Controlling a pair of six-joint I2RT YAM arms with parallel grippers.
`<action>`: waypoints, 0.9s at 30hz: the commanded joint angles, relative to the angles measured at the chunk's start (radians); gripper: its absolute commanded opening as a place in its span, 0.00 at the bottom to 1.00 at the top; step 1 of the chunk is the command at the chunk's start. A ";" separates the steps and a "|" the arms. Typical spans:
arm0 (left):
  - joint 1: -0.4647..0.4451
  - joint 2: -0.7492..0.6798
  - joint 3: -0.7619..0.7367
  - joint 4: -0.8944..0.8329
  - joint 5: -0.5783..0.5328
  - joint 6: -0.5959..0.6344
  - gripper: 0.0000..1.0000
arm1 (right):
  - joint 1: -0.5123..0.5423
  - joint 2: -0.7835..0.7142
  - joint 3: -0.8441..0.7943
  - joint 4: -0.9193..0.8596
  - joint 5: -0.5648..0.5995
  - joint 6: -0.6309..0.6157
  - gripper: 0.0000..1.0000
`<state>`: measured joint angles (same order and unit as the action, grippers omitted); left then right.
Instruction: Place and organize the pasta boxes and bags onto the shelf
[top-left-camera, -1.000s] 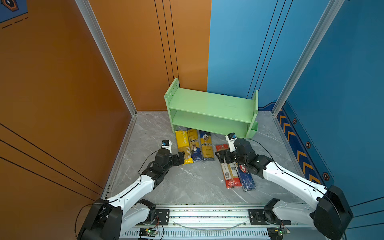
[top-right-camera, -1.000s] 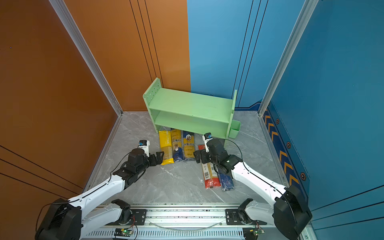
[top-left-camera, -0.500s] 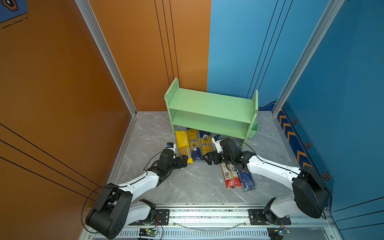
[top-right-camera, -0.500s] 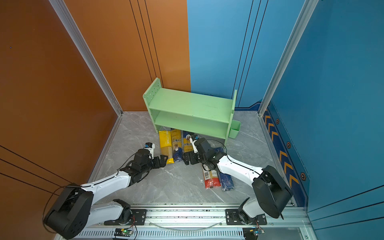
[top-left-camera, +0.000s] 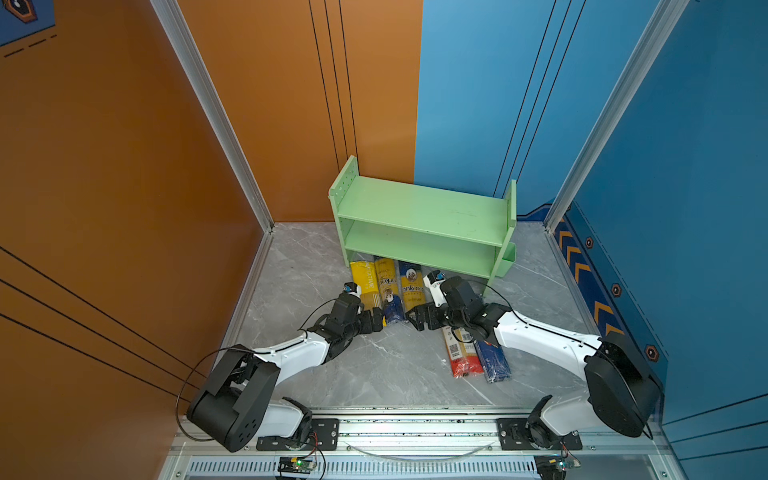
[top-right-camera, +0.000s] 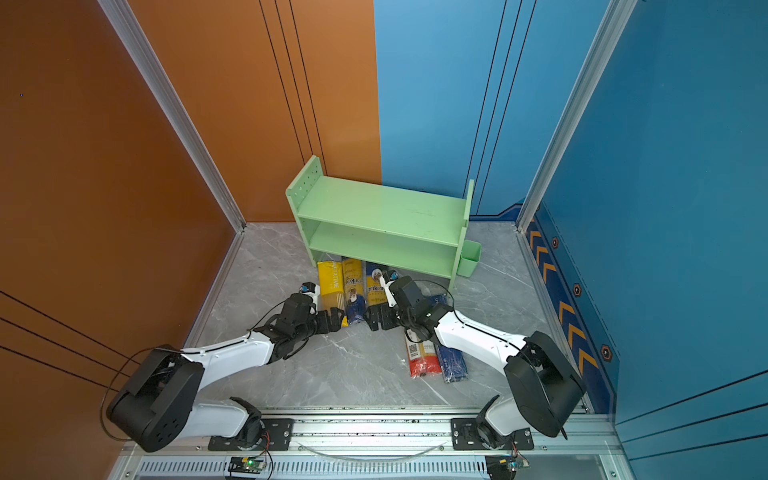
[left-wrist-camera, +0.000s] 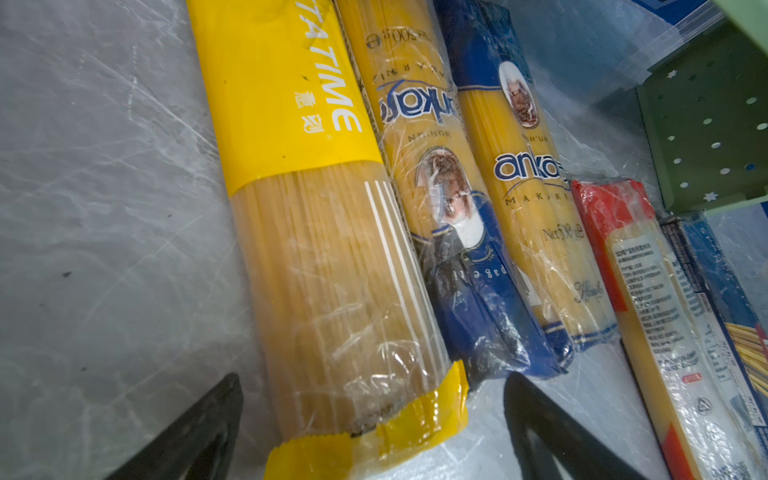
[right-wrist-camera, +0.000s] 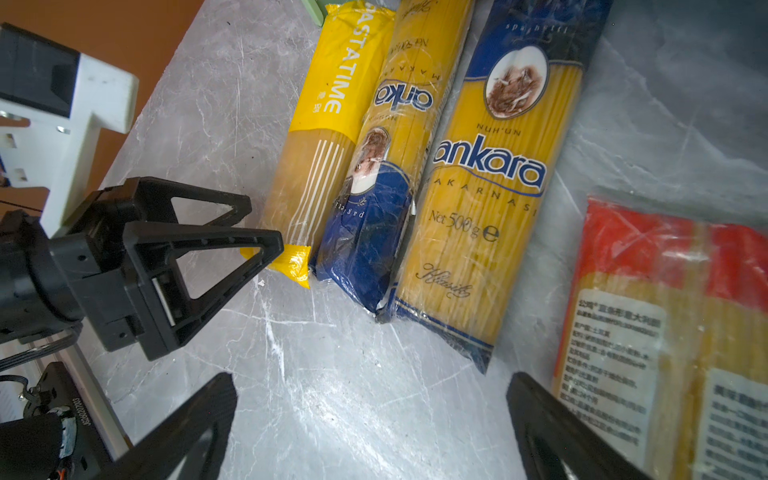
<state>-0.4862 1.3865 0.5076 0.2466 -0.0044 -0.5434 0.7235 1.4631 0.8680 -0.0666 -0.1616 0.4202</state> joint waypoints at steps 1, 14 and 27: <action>-0.020 0.043 0.040 0.010 -0.046 -0.009 0.97 | -0.008 -0.025 -0.014 0.022 -0.005 0.003 1.00; -0.033 0.109 0.069 -0.120 -0.174 -0.038 0.97 | -0.009 -0.036 -0.021 0.045 -0.017 0.010 1.00; 0.052 -0.112 -0.003 -0.252 -0.155 0.111 0.98 | -0.015 -0.094 -0.083 0.106 -0.035 0.033 1.00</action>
<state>-0.4625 1.3060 0.5381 0.0093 -0.2234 -0.5034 0.7147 1.3952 0.8097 -0.0002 -0.1783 0.4290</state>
